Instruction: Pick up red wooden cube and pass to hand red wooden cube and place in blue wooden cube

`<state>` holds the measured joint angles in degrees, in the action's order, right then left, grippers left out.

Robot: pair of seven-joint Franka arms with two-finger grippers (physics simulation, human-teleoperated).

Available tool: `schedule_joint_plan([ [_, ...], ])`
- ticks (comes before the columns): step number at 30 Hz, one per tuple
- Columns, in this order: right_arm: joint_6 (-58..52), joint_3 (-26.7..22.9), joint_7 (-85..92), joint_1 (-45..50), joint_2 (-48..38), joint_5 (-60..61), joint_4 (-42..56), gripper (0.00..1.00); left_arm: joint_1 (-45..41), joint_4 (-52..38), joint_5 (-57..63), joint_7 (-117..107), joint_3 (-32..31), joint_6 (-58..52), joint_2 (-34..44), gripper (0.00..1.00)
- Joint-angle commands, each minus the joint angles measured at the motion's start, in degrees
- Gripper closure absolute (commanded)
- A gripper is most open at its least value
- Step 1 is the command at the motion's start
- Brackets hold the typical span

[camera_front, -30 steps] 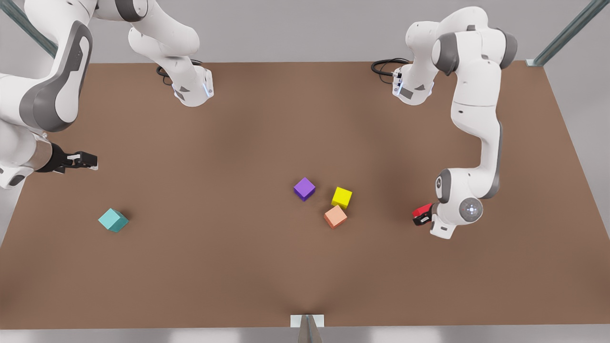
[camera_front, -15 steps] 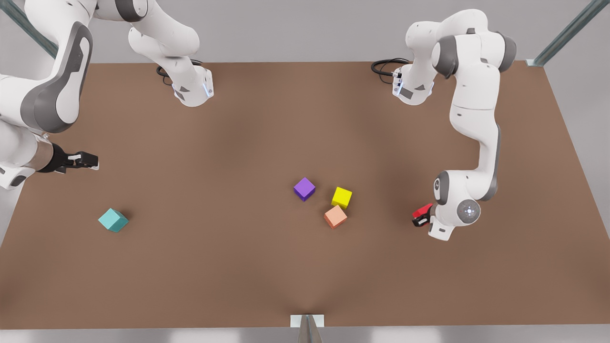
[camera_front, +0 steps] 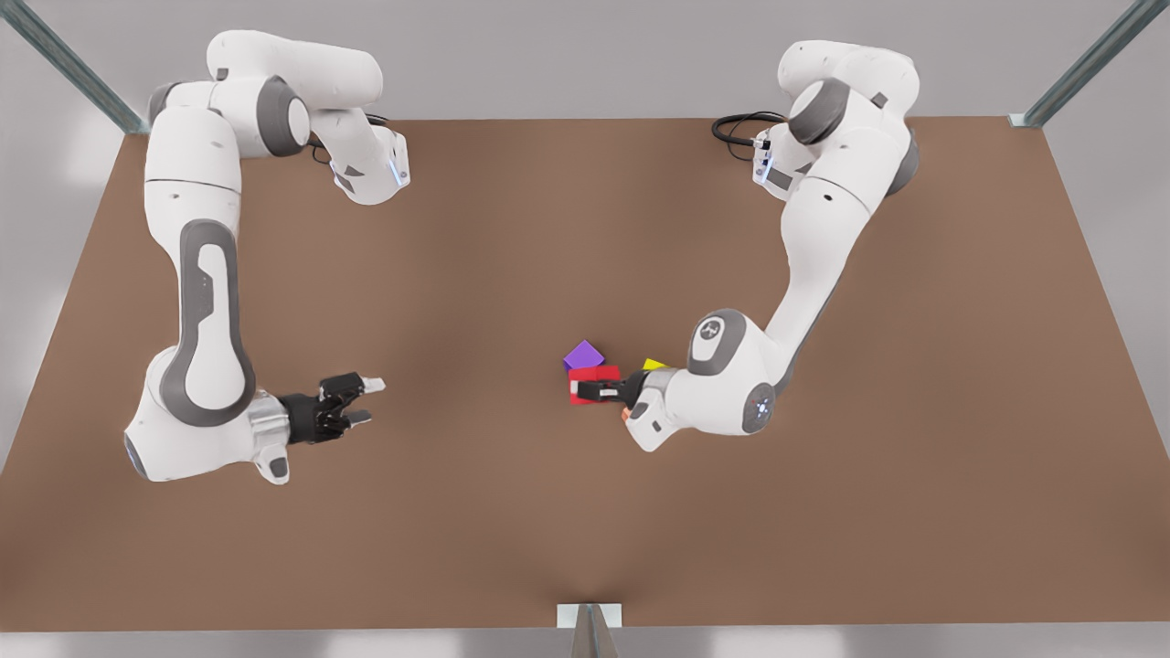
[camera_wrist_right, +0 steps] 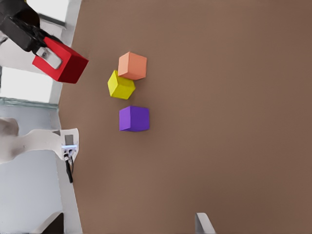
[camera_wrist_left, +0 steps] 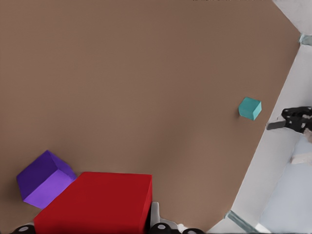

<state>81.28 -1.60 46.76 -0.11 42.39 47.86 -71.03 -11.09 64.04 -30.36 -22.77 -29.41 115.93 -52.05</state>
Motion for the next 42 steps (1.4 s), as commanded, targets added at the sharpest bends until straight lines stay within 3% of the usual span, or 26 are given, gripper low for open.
schedule_joint_plan([
  [1, -0.1, 0.1, 62.6, -0.1, 1.4, 10.3, 0.1, 0.0, -0.1, -0.1, -10.4, 25.8, -0.8, 9.7, -1.0, 0.41],
  [5, 0.1, 0.1, 75.9, 1.0, 3.9, 17.1, -0.6, 0.0, -0.1, 0.1, -24.9, 44.6, -2.4, 14.3, -3.5, 0.41],
  [9, 1.9, 0.1, 83.5, 3.4, 5.8, 21.7, -0.6, 0.0, 0.0, 0.3, -30.5, 56.9, -4.7, 14.2, -5.4, 0.41],
  [14, 4.1, 0.1, 92.8, 6.8, 6.6, 29.2, -0.7, 0.0, 0.4, 0.6, -30.5, 58.7, -4.7, 14.1, -5.4, 0.41],
  [23, 8.8, 0.1, 93.4, 11.9, 6.9, 39.6, -3.6, 0.01, 0.1, 0.9, -31.6, 63.0, -4.8, 14.1, -6.2, 0.41],
  [42, 11.2, 2.5, 93.2, 13.2, 6.5, 43.4, -8.2, 0.01, -0.6, 0.6, -36.4, 57.2, -4.8, 15.2, -7.2, 0.41],
])
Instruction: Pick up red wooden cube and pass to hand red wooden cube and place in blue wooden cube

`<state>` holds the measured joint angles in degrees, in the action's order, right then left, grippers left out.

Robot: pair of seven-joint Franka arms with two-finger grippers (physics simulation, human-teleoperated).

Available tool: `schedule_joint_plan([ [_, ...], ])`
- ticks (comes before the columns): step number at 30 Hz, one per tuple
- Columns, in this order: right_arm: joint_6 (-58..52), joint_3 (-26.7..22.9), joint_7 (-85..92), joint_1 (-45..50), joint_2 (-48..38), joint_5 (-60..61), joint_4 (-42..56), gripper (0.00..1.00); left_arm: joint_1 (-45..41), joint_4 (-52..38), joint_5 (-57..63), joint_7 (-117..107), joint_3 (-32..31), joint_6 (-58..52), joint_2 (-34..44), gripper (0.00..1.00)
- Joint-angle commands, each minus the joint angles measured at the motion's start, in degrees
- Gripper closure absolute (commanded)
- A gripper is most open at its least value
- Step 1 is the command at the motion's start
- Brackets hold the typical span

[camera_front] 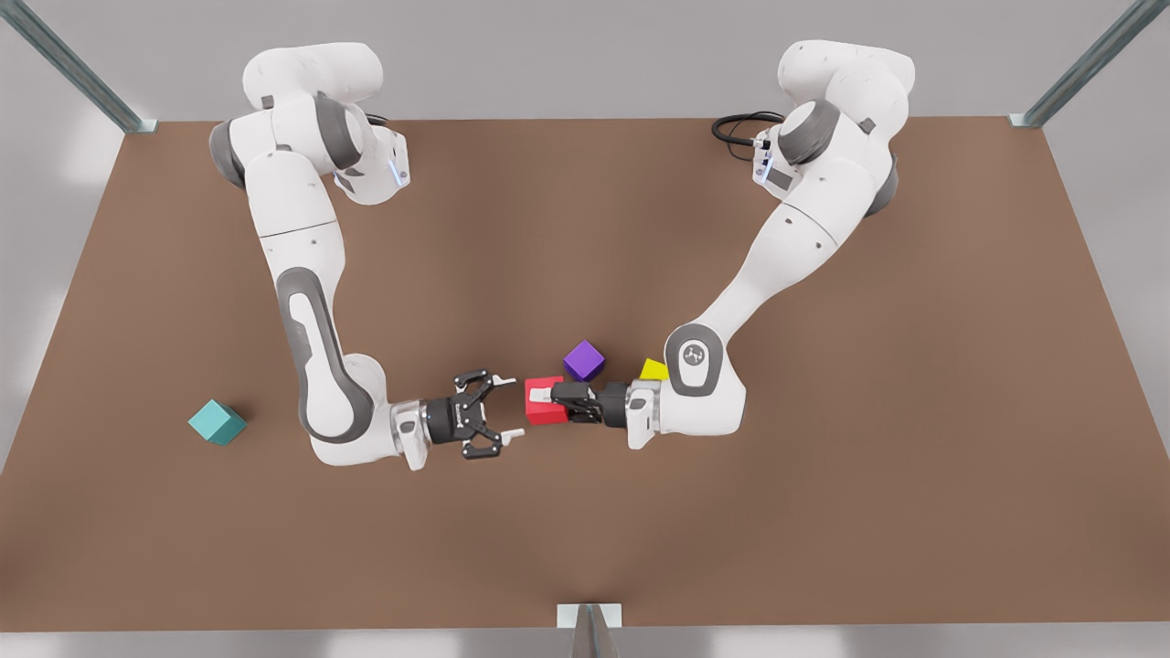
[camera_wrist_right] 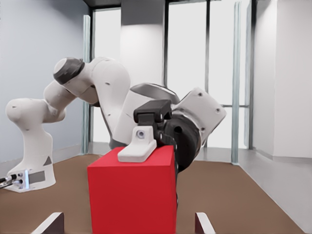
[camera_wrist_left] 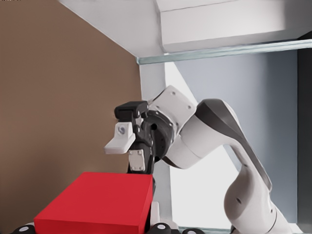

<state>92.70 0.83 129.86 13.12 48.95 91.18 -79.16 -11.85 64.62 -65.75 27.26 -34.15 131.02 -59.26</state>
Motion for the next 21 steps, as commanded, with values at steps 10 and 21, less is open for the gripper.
schedule_joint_plan([
  [10, 0.2, 0.2, 9.3, 0.4, -0.2, 1.5, 0.5, 0.01, -0.6, -0.7, -1.0, 7.2, 0.0, 1.1, -0.4, 0.41],
  [21, 3.4, 1.4, 9.0, 1.5, -0.2, 2.3, 0.9, 0.01, -2.9, -3.3, -1.0, 7.1, 0.0, 4.2, -2.2, 0.41],
])
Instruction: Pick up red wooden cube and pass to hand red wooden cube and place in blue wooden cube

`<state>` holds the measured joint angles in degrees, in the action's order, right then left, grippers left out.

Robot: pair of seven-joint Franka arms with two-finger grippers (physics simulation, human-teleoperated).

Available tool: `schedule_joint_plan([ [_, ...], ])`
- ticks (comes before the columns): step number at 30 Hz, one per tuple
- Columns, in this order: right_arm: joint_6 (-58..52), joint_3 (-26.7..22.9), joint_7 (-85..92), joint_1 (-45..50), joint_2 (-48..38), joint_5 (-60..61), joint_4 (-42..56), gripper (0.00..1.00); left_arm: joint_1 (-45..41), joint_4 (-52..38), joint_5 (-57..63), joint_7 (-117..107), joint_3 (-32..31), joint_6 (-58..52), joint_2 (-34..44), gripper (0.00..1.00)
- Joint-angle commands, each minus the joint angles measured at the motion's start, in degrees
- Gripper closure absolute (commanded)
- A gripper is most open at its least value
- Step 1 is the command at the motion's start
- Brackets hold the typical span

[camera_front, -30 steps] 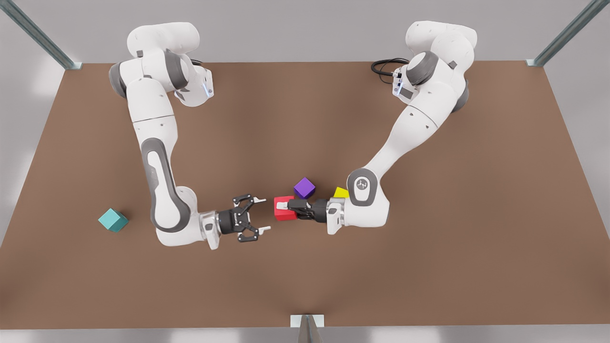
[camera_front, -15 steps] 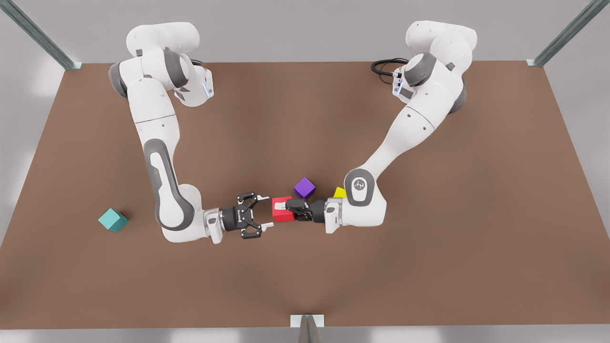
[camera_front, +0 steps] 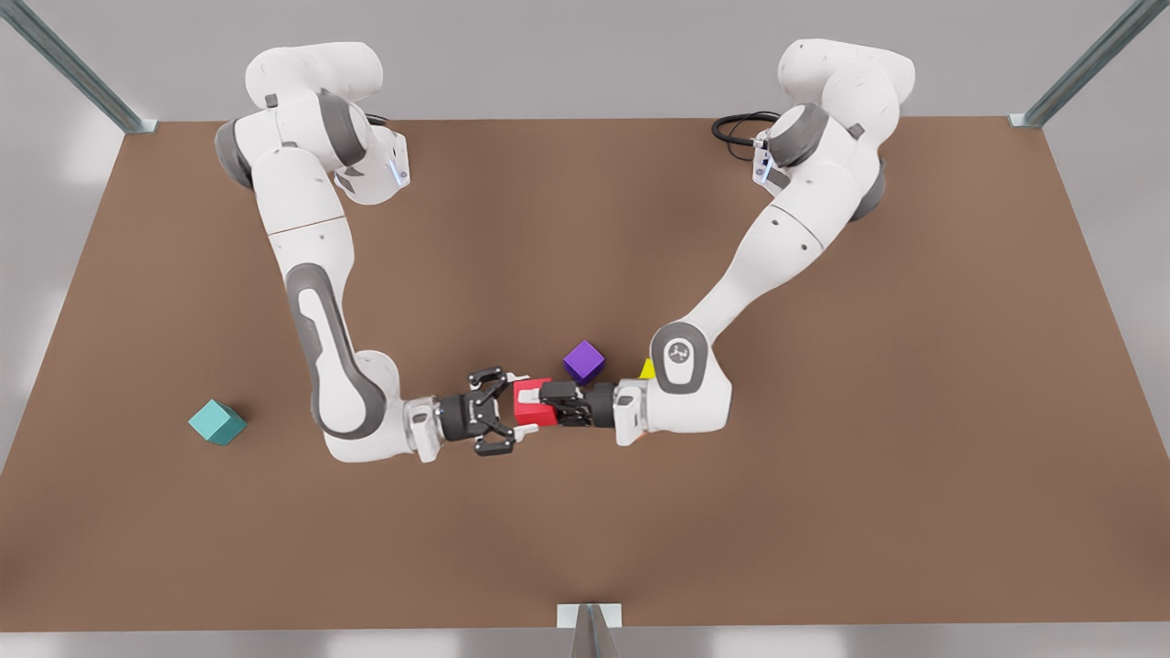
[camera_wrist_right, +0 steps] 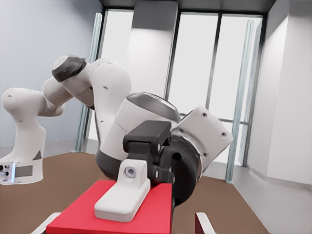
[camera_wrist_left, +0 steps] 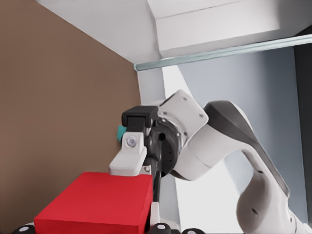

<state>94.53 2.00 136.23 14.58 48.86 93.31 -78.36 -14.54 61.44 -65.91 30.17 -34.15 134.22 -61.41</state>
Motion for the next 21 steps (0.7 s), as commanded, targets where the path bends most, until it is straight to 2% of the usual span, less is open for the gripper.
schedule_joint_plan([
  [1, 2.0, 0.3, 2.6, 0.0, -0.1, 0.2, 0.1, 0.01, -0.3, -0.4, -0.9, 4.2, 0.0, 1.1, -0.3, 0.41],
  [10, 2.1, 0.5, 2.7, 0.0, 0.5, 0.0, -0.1, 0.02, -0.8, -0.7, -0.9, 3.7, 0.0, 1.8, -0.3, 0.39],
  [12, 2.1, 0.5, 2.7, 0.0, 0.5, 0.1, -0.1, 0.09, -0.8, -0.7, -0.9, 3.7, 0.0, 1.8, -0.3, 0.39],
  [14, 2.1, 0.6, 2.7, 0.0, 0.9, 0.2, 0.0, 0.28, -0.8, -0.7, -0.9, 3.7, 0.0, 1.9, -0.4, 0.39],
  [16, 2.1, 0.6, 2.7, 0.0, 0.8, 0.2, 0.1, 0.33, -0.8, -0.7, -0.9, 3.7, 0.0, 1.8, -0.4, 0.39],
  [17, 2.1, 0.6, 2.6, 0.0, 0.8, 0.2, 0.1, 0.33, -0.8, -0.7, -0.9, 3.7, 0.0, 1.8, -0.4, 0.34],
  [18, 2.1, 0.6, 2.7, 0.0, 0.7, 0.2, 0.1, 0.33, -0.8, -0.7, -0.9, 3.7, 0.0, 1.9, -0.3, 0.0],
  [21, 2.0, 0.6, 2.7, -0.1, 0.7, 0.1, 0.1, 0.33, -0.8, -0.7, -0.9, 3.5, 0.0, 2.2, -0.2, 0.0],
])
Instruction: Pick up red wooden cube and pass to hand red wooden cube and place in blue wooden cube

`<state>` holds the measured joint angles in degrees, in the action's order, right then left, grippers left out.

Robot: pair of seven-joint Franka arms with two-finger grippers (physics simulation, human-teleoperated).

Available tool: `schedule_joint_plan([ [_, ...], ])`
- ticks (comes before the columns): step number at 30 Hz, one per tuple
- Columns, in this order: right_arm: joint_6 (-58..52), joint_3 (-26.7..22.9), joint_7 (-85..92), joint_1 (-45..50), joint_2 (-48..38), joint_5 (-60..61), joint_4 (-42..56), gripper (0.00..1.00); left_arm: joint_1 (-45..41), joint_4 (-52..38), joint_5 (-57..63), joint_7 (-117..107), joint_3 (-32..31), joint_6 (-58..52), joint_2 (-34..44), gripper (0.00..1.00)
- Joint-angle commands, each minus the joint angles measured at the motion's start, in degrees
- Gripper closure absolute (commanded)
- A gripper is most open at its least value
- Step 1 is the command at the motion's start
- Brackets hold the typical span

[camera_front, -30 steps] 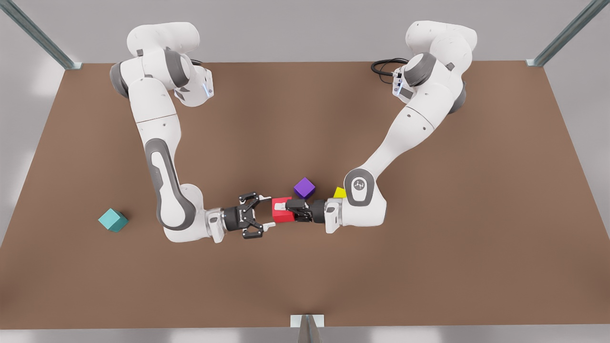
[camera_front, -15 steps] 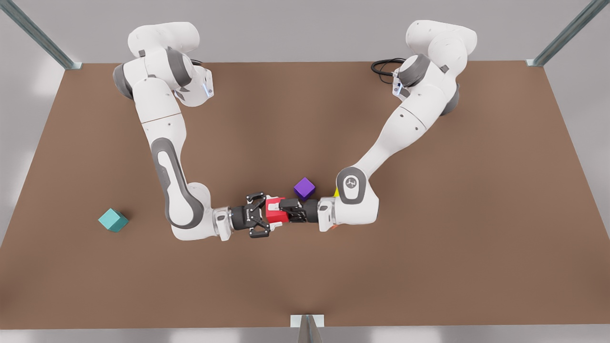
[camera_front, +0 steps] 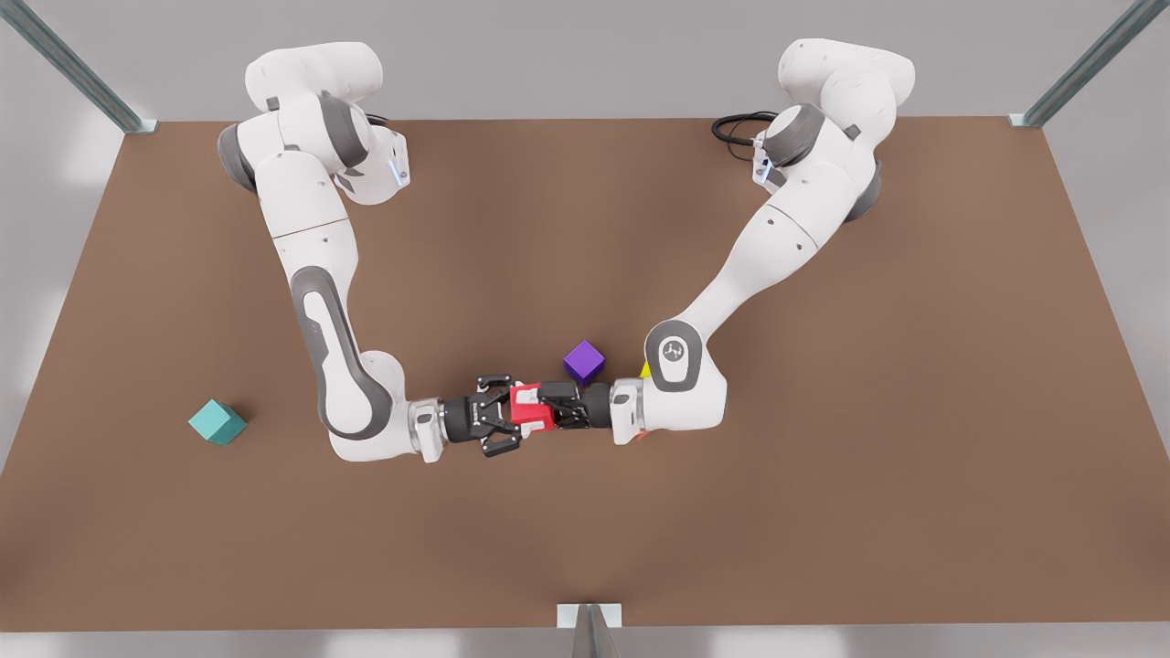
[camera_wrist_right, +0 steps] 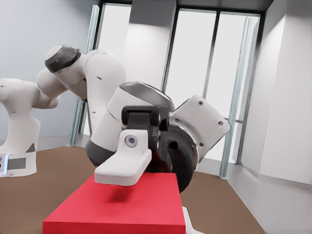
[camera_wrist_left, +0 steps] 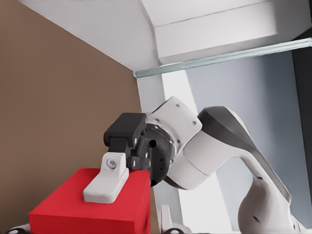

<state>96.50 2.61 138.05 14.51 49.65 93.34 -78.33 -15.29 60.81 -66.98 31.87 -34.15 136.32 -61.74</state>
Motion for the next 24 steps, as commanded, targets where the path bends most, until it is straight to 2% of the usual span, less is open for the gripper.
schedule_joint_plan([
  [1, 0.0, 0.0, 0.9, 0.0, -0.1, 0.1, 0.0, 0.33, 0.0, 0.0, 0.2, 1.8, 0.0, 0.1, 0.1, 0.0],
  [4, -0.9, -0.1, 0.9, -0.9, -0.1, -0.9, 0.0, 0.33, 2.0, 0.2, 0.5, 1.4, 0.0, -0.3, 0.7, 0.0],
  [7, -2.0, -0.4, -0.1, -2.7, -0.9, -3.2, -0.4, 0.33, 9.5, 1.4, 1.4, -0.1, -0.1, -8.9, 2.1, 0.0],
  [8, -5.9, -0.7, -5.8, -5.0, -2.0, -8.3, -0.6, 0.33, 13.2, 1.6, 5.1, -1.6, -0.1, -12.7, 2.7, 0.0],
  [9, -6.6, -0.7, -14.6, -7.4, -3.9, -14.8, -0.7, 0.33, 16.9, 1.5, 10.6, -5.3, -0.1, -17.0, 3.7, 0.0],
  [10, -6.8, -2.7, -31.6, -9.5, -6.9, -24.8, -0.7, 0.33, 21.9, 1.3, 21.7, -12.7, 0.0, -23.7, 7.8, 0.0],
  [11, -7.3, -6.4, -48.4, -9.5, -9.9, -38.7, -0.7, 0.33, 26.9, -0.4, 40.5, -20.8, 0.0, -37.8, 13.0, 0.0],
  [13, -7.2, -10.3, -63.9, -9.2, -11.9, -61.9, -0.4, 0.33, 30.8, -1.7, 63.8, -26.2, -0.2, -56.0, 21.7, 0.0],
  [14, -5.9, -11.6, -66.7, -9.0, -11.9, -72.9, 0.0, 0.36, 30.6, -1.6, 79.5, -26.3, -0.4, -62.3, 26.3, 0.0],
  [16, -4.8, -13.8, -67.6, -9.5, -11.7, -80.6, 0.6, 0.36, 32.8, -1.7, 83.0, -31.8, -1.7, -64.1, 27.6, 0.0],
  [17, -4.7, -16.3, -67.4, -9.6, -11.4, -83.8, 0.6, 0.36, 33.6, 3.4, 81.8, -30.7, 3.3, -59.8, 32.7, 0.0],
  [18, -3.3, -17.6, -67.4, -9.9, -11.2, -88.1, 0.5, 0.36, 19.5, 22.7, 71.1, -25.5, 26.2, -47.4, 48.1, 0.0],
  [19, -2.7, -19.0, -67.6, -10.5, -11.1, -90.1, 0.4, 0.36, 10.6, 28.8, 69.6, -26.1, 35.2, -45.3, 52.3, 0.0],
  [20, -1.6, -20.9, -67.6, -10.5, -11.0, -90.6, 0.1, 0.35, 10.7, 24.7, 69.4, -28.7, 34.9, -49.7, 50.2, 0.0],
  [21, 0.7, -22.6, -67.0, -10.6, -11.1, -91.1, -0.1, 0.35, 10.5, 24.7, 69.3, -29.2, 34.9, -50.2, 50.4, 0.0],
  [24, 8.0, -22.9, -66.8, -12.9, -10.7, -91.8, -1.6, 0.35, 9.9, 20.7, 68.7, -28.6, 32.7, -52.0, 50.0, 0.0],
])
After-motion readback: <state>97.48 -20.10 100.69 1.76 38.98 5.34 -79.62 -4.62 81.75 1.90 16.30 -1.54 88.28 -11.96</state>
